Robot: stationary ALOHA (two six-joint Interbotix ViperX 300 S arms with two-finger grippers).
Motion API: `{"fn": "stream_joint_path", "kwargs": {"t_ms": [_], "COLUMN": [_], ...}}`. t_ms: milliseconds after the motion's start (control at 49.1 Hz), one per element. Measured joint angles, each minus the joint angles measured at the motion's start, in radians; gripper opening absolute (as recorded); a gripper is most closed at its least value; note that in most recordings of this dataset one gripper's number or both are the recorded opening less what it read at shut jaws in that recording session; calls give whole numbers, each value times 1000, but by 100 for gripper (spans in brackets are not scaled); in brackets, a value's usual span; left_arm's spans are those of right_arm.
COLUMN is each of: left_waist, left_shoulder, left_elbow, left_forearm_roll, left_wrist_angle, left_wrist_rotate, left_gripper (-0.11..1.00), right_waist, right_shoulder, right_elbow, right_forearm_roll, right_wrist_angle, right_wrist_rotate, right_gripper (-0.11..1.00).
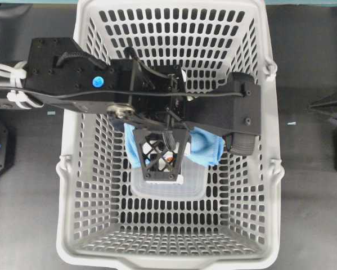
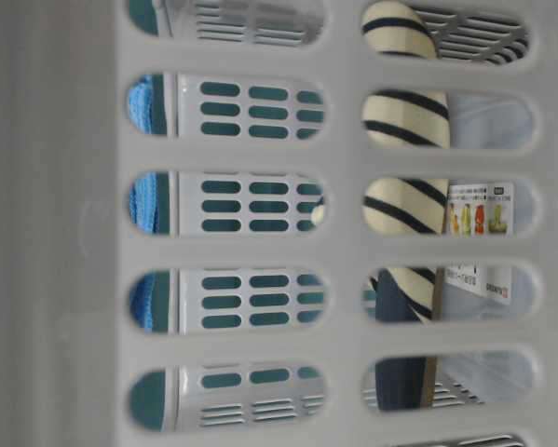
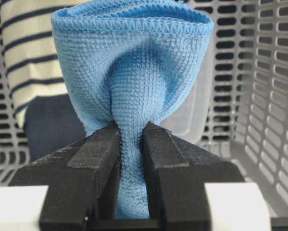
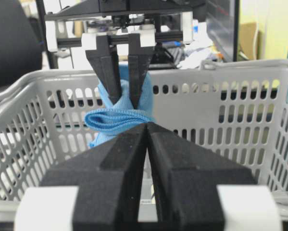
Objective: Pick up the blue cloth from the shopping basket with the left arm.
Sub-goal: 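Raise the blue cloth higher above the basket with the left gripper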
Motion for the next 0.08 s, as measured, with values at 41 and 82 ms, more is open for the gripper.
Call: {"fn": "stream_joint_path", "kwargs": {"t_ms": [41, 82], "left_waist": [-2, 0], "left_shoulder": [2, 2], "left_elbow": [0, 0], "left_forearm_roll": [0, -2], "left_wrist_angle": [-3, -5], "left_wrist_rotate": [0, 0], "left_gripper": [12, 12], "right_waist": [0, -2], "right_shoulder": [2, 2], "right_elbow": [0, 0], "right_forearm_roll": [0, 0], "right_wrist_angle": [0, 0], "right_wrist_rotate": [6, 12], "right_gripper": [1, 1]}}
